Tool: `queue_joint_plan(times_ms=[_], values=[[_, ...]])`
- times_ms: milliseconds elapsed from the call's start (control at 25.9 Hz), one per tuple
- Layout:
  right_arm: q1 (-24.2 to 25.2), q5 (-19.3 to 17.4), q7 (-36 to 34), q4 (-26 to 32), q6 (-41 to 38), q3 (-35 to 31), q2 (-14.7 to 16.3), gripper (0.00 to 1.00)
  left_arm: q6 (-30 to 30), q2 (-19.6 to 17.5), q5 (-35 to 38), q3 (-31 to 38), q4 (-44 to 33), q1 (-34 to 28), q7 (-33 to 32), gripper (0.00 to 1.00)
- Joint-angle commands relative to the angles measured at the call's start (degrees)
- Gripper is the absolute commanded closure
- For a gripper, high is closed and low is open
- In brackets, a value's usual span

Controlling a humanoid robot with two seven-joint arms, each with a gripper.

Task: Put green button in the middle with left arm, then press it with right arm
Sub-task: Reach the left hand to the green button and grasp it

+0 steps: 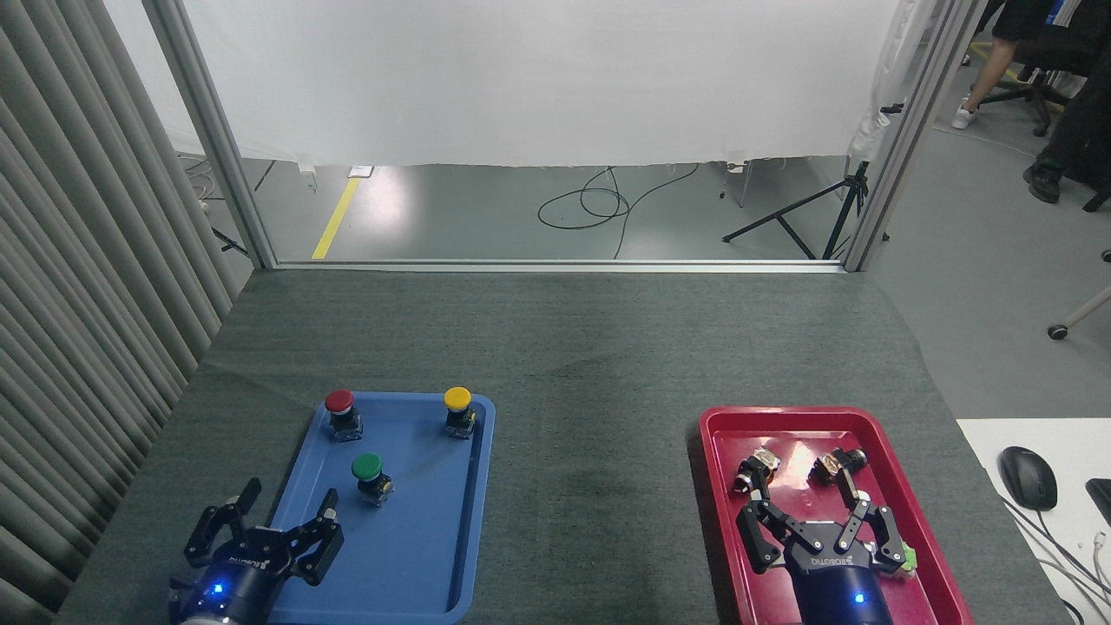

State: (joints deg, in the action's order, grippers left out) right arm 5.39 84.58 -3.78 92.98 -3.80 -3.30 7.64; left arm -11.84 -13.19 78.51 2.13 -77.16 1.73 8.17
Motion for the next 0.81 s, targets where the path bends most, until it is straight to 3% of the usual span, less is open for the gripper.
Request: queue_joint_plan(times_ms=[0, 155, 309, 773], values=[[-0.2, -0.1, 0.0, -0.1, -0.1, 0.0, 0.4, 0.0, 0.0, -0.2, -0.2, -0.1, 0.1, 0.0, 0.0, 0.01], [-0.5, -0.2, 0.1, -0.1, 0.0, -0.3, -0.3, 0.0, -4.6, -0.7, -0.4, -3.4, 4.9, 2.9, 0.0, 0.01], [-0.4, -0.1, 0.1, -0.1, 0.0, -0.3, -0.5, 0.0, -11.1, -4.2, -2.8, -9.4, 13.8, 8.6, 0.8, 0.01], [-0.2, 0.2, -0.1, -0.1, -0.1, 0.0, -0.6, 0.0, -11.2, -3.0, -3.7, -14.4, 29.2, 19.0, 1.0, 0.01]])
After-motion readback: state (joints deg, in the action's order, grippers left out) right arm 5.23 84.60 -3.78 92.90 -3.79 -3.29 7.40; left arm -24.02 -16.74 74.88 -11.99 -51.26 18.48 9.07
